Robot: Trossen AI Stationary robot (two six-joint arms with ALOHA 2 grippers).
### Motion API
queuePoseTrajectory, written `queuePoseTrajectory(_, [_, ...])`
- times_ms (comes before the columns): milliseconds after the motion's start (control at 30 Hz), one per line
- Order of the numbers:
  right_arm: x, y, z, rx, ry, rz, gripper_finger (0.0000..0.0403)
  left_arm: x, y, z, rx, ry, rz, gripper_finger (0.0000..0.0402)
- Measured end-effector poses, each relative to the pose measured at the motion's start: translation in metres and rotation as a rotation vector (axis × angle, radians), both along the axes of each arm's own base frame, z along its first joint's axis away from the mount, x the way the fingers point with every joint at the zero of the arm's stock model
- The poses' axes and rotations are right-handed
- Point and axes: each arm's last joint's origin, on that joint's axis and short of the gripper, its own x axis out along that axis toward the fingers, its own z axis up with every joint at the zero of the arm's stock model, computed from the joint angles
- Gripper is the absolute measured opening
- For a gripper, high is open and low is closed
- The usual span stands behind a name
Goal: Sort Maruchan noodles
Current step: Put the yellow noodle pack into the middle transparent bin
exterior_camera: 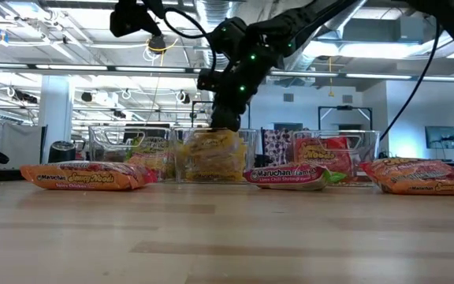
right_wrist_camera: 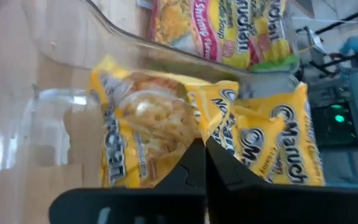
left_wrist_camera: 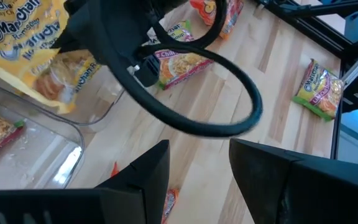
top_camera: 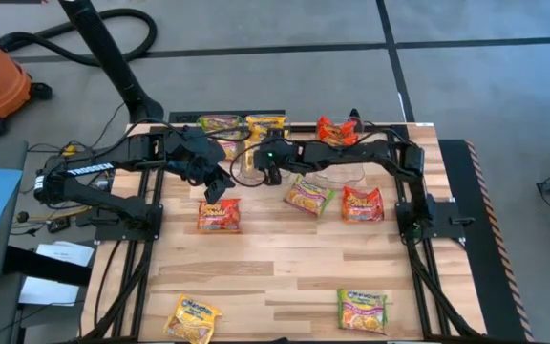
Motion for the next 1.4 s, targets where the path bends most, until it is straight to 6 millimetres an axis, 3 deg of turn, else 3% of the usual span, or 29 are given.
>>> queuePoseTrajectory(167, [-0.004, -0.008, 0.014, -0.049, 0.022, -0.053, 0.0006, 0.000, 0.000, 0.000, 0.001, 0.000, 0.000, 0.0153])
queuePoseTrajectory(400, [-0.014, -0.025, 0.008, 0.025, 0.067, -0.074, 0.0007, 0.000, 0.000, 0.000, 0.003, 0.001, -0.003, 0.0153])
queuePoseTrajectory(900, [-0.007, 0.001, 0.004, 0.103, 0.101, 0.080, 0.0033, 0.000, 0.000, 0.000, 0.035, 0.005, -0.025, 0.0153])
queuePoseTrajectory(1400, [-0.012, 0.003, 0.000, 0.125, 0.165, 0.051, 0.0097, 0.000, 0.000, 0.000, 0.035, 0.005, -0.025, 0.0153])
